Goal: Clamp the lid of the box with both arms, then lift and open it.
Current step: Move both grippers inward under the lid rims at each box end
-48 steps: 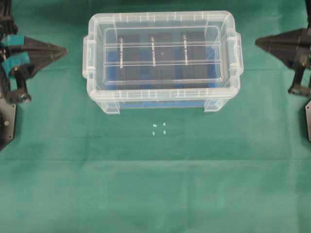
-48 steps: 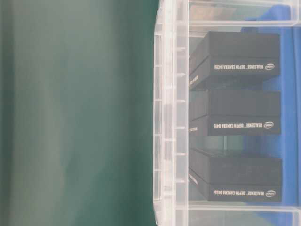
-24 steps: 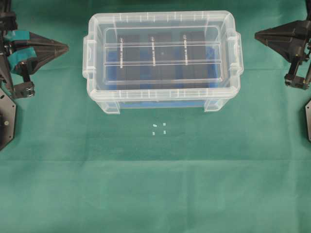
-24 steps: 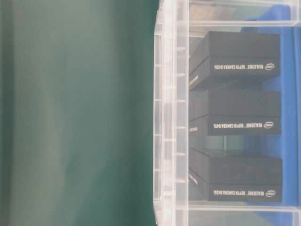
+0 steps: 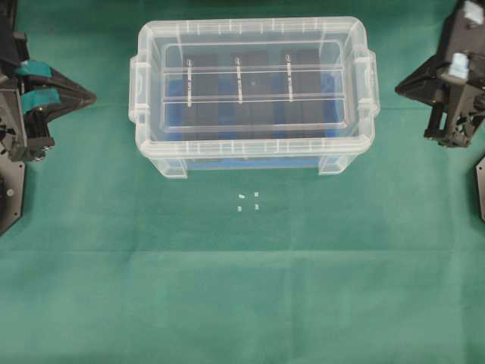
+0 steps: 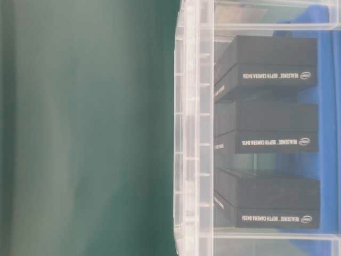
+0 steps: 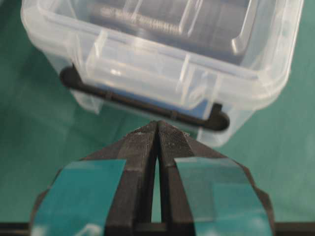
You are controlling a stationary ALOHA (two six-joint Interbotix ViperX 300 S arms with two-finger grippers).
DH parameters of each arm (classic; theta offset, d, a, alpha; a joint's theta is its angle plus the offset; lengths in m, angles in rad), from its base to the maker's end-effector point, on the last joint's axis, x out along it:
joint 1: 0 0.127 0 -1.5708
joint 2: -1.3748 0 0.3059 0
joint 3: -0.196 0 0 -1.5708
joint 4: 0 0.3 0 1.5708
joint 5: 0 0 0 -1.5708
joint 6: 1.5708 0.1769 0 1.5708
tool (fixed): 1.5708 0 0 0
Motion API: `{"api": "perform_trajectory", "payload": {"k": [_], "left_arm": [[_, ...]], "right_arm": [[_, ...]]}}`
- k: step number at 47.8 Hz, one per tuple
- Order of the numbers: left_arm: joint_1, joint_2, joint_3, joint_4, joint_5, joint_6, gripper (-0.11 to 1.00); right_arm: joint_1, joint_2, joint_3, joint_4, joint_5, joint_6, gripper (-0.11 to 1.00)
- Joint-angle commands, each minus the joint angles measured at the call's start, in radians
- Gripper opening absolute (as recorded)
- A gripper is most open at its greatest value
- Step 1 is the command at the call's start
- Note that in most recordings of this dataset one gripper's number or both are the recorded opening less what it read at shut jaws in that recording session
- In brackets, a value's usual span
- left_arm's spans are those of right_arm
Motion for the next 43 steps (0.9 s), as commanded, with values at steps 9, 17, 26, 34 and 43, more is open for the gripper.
{"api": "perform_trajectory", "payload": {"k": [9, 17, 26, 34, 43], "left_arm": [[0.003, 0.051, -0.067, 0.002, 0.133, 0.0, 0.01], [0.003, 0.072, -0.083, 0.003, 0.16, 0.0, 0.01], [0.003, 0.084, -0.089, 0.003, 0.181, 0.0, 0.01], [0.0, 0.094, -0.091, 0.005, 0.21, 0.018, 0.01], [-0.021, 0.118, -0.098, 0.009, 0.275, 0.083, 0.01]], "right_arm": [[-0.003, 0.061, -0.072, -0.021, 0.12, 0.003, 0.0], [-0.003, 0.061, -0.08, -0.032, 0.127, 0.003, 0.0], [-0.003, 0.061, -0.081, -0.032, 0.126, 0.003, 0.0], [-0.003, 0.061, -0.081, -0.034, 0.13, -0.02, 0.0], [-0.002, 0.061, -0.081, -0.035, 0.141, -0.072, 0.0]]}}
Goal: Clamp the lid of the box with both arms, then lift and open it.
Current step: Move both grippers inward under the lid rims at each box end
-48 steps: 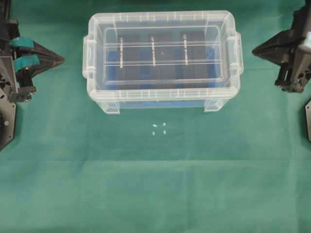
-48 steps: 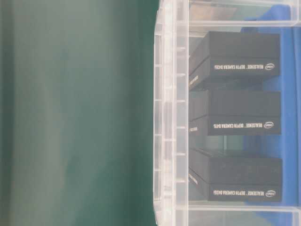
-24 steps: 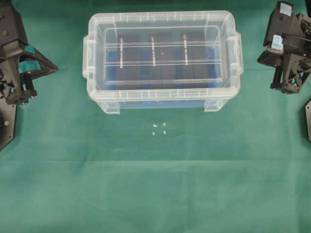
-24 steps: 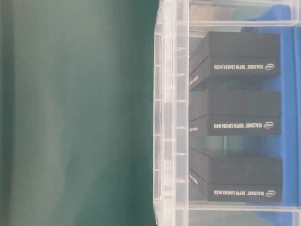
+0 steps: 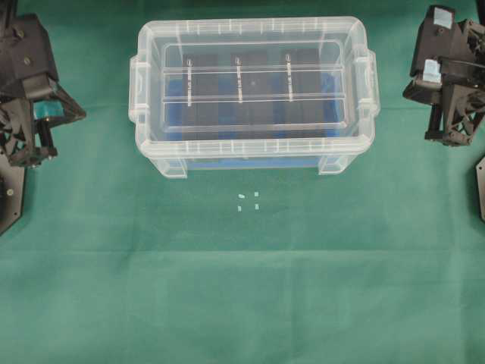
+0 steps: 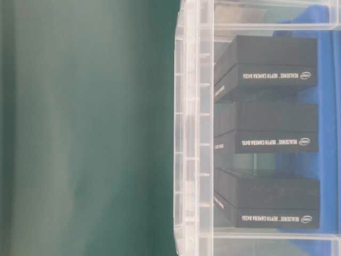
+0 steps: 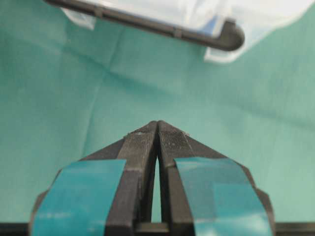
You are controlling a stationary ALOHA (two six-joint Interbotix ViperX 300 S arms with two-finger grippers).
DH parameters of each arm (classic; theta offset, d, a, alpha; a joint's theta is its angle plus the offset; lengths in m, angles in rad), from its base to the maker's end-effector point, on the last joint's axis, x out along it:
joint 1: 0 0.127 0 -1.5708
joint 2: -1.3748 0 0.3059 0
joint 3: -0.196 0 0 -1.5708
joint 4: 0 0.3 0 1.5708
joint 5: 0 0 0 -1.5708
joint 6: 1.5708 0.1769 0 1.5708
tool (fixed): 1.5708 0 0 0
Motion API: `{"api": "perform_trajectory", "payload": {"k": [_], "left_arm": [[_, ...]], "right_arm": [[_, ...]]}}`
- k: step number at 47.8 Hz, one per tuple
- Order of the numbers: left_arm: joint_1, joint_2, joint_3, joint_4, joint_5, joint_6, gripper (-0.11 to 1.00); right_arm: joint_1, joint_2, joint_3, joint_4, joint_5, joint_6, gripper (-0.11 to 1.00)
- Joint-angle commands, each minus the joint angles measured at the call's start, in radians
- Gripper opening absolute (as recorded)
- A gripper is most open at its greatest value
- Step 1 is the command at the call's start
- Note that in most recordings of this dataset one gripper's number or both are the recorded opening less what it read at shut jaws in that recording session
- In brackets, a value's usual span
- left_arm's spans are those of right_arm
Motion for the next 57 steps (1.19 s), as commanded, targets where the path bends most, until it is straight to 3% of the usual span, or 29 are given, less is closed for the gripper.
{"api": "perform_trajectory", "payload": {"k": [1, 10, 33, 57], "left_arm": [[-0.011, 0.014, -0.031, 0.005, 0.018, 0.021, 0.01], [-0.014, 0.038, -0.037, 0.011, 0.054, 0.071, 0.01], [-0.014, 0.06, -0.049, 0.012, 0.063, 0.074, 0.01], [-0.012, 0.299, -0.195, 0.012, 0.011, 0.08, 0.01]], "right_arm": [[-0.002, 0.0, -0.028, 0.0, 0.002, -0.015, 0.0], [-0.002, 0.0, -0.028, -0.002, 0.005, -0.046, 0.0], [-0.002, 0.003, -0.037, 0.0, 0.011, -0.043, 0.0], [0.029, 0.147, -0.118, -0.002, -0.023, -0.054, 0.0]]}}
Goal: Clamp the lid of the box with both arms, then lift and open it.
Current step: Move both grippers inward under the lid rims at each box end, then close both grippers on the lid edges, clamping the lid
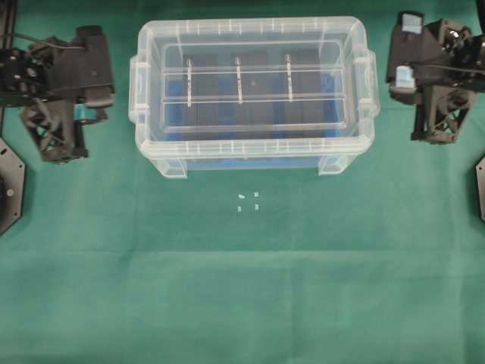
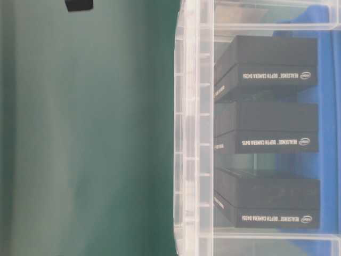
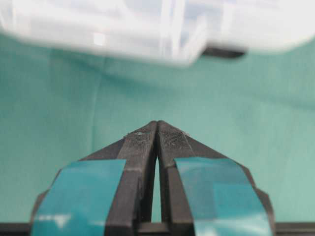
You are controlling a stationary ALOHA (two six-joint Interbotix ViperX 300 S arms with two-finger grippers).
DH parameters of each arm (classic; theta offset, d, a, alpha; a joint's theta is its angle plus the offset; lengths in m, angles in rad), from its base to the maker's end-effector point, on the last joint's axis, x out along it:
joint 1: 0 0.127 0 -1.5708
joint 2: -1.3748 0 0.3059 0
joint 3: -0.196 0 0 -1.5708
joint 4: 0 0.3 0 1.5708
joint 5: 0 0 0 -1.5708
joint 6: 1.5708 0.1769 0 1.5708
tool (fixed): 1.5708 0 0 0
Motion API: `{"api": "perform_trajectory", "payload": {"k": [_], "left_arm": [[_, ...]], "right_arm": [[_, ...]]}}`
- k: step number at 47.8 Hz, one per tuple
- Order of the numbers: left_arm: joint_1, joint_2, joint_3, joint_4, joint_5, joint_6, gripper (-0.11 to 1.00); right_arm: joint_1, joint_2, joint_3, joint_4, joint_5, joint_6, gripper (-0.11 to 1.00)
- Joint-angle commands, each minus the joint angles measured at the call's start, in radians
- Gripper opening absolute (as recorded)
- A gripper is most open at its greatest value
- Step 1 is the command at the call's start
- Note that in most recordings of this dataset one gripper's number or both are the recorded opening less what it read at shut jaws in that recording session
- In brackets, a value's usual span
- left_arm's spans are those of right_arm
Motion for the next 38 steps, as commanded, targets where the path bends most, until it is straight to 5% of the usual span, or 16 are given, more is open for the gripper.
{"api": "perform_trajectory", "payload": {"k": [1, 18, 38], "left_arm": [[0.0, 0.038, -0.057, 0.002, -0.018, 0.002, 0.01], [0.0, 0.149, -0.149, 0.003, -0.018, 0.006, 0.01], [0.003, 0.152, -0.149, 0.002, -0.029, 0.037, 0.01]], "right_arm": [[0.008, 0.023, -0.044, -0.002, -0.014, -0.003, 0.0], [0.017, 0.115, -0.115, -0.002, -0.052, -0.04, 0.0], [0.031, 0.129, -0.126, -0.002, -0.061, -0.037, 0.0]]}}
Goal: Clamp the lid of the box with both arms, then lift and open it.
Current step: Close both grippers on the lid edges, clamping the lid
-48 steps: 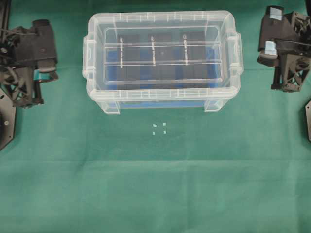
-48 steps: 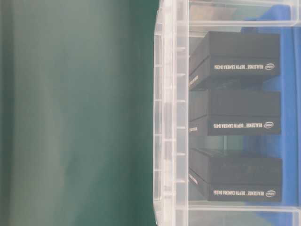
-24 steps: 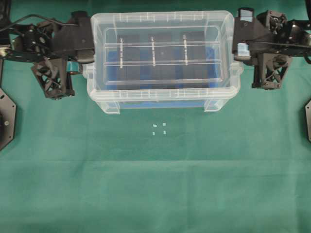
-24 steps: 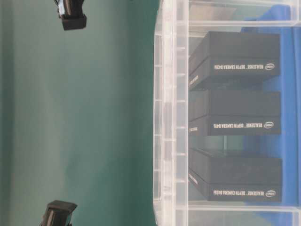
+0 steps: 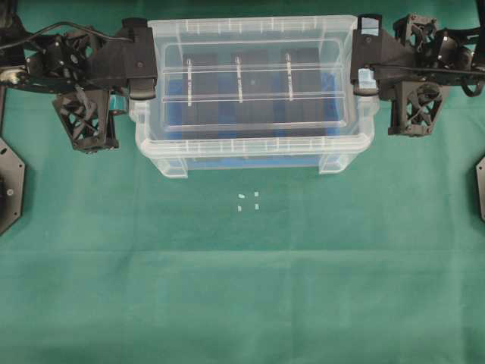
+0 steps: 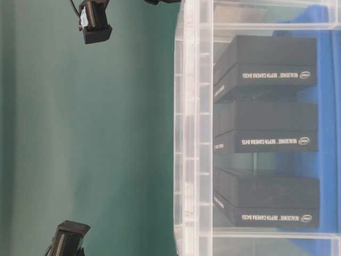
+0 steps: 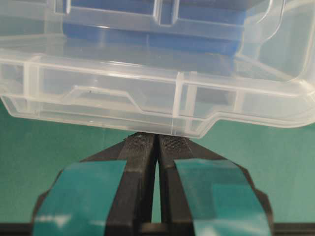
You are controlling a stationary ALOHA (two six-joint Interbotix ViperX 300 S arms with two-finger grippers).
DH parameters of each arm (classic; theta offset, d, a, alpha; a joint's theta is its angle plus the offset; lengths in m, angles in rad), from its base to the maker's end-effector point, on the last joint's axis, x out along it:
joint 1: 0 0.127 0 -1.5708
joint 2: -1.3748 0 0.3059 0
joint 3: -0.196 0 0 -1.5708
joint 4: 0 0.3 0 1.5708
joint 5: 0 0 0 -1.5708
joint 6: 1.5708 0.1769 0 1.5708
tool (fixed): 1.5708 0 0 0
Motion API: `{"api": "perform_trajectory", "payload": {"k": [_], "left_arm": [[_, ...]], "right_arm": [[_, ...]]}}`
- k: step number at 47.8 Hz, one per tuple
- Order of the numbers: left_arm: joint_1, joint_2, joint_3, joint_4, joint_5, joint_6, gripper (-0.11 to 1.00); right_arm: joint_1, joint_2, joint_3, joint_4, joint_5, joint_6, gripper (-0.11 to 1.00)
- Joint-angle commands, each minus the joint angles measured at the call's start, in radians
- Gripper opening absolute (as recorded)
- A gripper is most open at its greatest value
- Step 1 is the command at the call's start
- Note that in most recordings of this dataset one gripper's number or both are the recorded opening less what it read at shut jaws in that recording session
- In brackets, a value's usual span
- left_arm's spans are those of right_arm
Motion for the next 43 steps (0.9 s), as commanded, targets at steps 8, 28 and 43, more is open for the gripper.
{"api": "perform_trajectory", "payload": {"k": [8, 28, 43], "left_arm": [[-0.002, 0.006, -0.035, -0.003, -0.029, -0.003, 0.01], [-0.002, -0.023, -0.037, -0.005, -0.017, -0.003, 0.01], [-0.002, -0.063, -0.052, -0.005, 0.009, -0.003, 0.01]], "right_arm": [[0.026, -0.002, -0.06, 0.006, -0.034, 0.009, 0.0], [0.035, -0.015, -0.098, 0.006, 0.005, 0.009, 0.0], [0.048, -0.034, -0.146, 0.006, 0.044, 0.009, 0.0]]}}
